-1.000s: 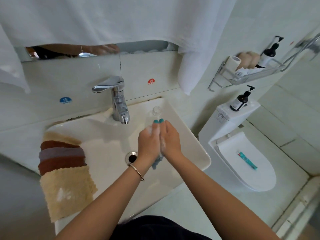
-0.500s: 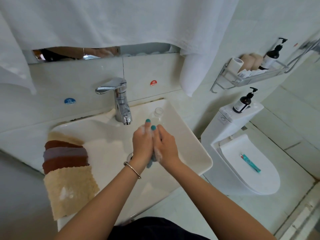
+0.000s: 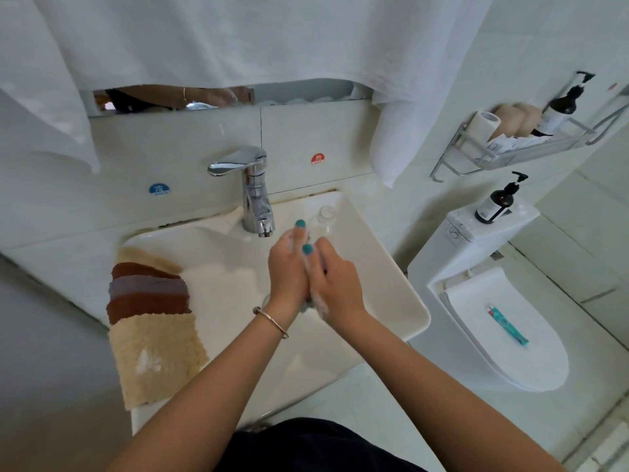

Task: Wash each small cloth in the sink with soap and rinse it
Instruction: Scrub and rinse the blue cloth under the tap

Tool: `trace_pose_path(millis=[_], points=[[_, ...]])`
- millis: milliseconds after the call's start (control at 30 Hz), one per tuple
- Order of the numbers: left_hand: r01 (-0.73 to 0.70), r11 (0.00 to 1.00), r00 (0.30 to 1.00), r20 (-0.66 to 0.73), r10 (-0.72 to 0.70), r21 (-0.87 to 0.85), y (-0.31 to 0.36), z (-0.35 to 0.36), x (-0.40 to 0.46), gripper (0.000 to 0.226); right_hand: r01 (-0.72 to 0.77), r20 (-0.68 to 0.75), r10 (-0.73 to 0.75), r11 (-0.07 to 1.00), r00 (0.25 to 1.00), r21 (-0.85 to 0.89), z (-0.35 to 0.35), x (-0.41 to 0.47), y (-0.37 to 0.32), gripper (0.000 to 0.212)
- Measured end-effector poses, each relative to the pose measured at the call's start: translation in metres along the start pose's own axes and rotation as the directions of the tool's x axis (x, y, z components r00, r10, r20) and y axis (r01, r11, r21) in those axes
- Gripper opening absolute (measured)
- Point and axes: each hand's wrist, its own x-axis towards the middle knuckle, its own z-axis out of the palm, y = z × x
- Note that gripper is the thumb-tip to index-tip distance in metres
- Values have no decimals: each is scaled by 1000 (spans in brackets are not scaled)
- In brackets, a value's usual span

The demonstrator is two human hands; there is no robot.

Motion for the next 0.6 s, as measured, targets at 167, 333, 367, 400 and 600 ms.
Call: trace_pose_path(millis=[167, 333, 367, 400, 600], points=[[-122, 992, 992, 37, 121, 28, 0, 5, -16, 45, -94, -144, 132, 965, 981, 247, -5, 11, -1, 39], [-167, 985, 984, 76, 164, 44, -2, 6, -20, 40, -67, -143, 98, 976, 985, 208, -10, 9, 1, 40], [-177, 983, 979, 110, 170, 58, -1, 8, -22, 40, -103, -171, 141, 971, 975, 214, -11, 12, 0, 40], [-165, 984, 982, 105, 157, 72, 0, 8, -18, 39, -93, -181, 124, 981, 976, 171, -10, 12, 0, 39], [-126, 991, 990, 72, 123, 40, -3, 7, -16, 34, -104, -103, 117, 986, 988, 129, -11, 14, -1, 38]])
